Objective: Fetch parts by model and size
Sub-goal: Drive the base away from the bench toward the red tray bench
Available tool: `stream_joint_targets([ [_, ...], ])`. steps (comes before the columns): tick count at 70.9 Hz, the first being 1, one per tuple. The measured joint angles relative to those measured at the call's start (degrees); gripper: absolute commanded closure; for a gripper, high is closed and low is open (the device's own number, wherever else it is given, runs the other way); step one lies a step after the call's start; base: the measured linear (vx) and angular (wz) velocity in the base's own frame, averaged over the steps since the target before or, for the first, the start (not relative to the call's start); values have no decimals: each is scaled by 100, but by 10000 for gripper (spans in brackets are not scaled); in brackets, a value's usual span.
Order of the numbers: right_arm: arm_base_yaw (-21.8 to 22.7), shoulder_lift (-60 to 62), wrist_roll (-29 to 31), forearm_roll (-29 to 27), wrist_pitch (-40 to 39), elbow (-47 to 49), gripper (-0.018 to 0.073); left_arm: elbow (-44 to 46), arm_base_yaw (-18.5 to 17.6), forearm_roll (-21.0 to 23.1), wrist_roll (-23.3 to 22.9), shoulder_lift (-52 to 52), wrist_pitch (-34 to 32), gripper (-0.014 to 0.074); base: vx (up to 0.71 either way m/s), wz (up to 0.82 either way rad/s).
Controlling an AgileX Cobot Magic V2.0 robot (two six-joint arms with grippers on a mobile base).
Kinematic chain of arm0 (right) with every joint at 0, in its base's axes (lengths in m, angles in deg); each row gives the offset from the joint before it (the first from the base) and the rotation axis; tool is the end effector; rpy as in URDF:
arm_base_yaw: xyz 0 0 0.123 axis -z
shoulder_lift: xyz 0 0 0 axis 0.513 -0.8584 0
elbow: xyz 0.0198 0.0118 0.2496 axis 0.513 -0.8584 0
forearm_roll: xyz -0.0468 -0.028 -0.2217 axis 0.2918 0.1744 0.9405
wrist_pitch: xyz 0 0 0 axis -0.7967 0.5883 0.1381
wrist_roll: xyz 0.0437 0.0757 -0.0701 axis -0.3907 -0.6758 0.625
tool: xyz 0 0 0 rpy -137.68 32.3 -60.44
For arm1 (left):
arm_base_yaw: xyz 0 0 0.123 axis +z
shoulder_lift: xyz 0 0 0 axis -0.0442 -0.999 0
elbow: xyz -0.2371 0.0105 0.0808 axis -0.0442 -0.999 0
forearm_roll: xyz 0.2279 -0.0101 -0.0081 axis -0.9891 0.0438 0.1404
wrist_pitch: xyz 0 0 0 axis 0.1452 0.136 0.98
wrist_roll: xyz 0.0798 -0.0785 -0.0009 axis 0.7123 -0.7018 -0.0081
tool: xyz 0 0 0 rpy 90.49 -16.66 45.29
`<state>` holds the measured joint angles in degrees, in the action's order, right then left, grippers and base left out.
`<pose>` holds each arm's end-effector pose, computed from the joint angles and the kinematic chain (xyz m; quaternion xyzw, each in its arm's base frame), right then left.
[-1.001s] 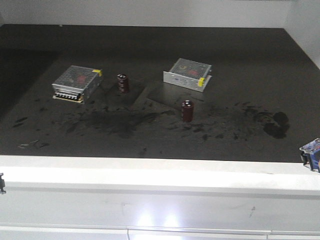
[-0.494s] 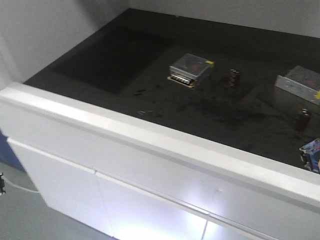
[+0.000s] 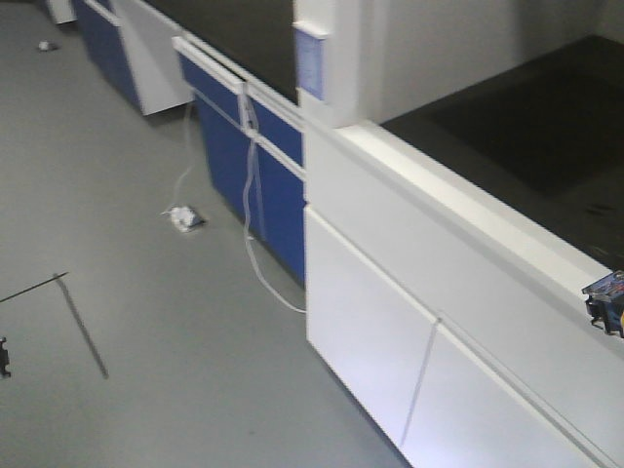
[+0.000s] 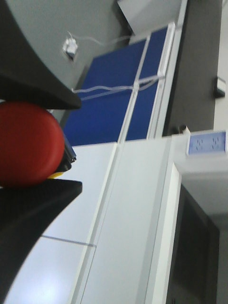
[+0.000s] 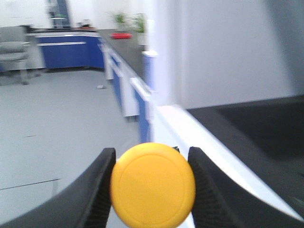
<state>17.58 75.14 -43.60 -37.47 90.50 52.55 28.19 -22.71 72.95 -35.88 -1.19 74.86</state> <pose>0.0805 0.0288 0.2958 -0.1178 0.7156 0.1055 0.6803 0.0763 -0.0258 0.2798 0.1444 0.7692 -0.1057 0.6134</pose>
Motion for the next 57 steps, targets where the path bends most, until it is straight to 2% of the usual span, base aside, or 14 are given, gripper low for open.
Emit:
stream_joint_targets([
  [29, 0, 0, 0, 0, 0, 0, 565, 0, 0, -17, 0, 40, 5, 603, 0, 102],
  [57, 0, 0, 0, 0, 0, 0, 565, 0, 0, -17, 0, 40, 5, 603, 17, 29],
])
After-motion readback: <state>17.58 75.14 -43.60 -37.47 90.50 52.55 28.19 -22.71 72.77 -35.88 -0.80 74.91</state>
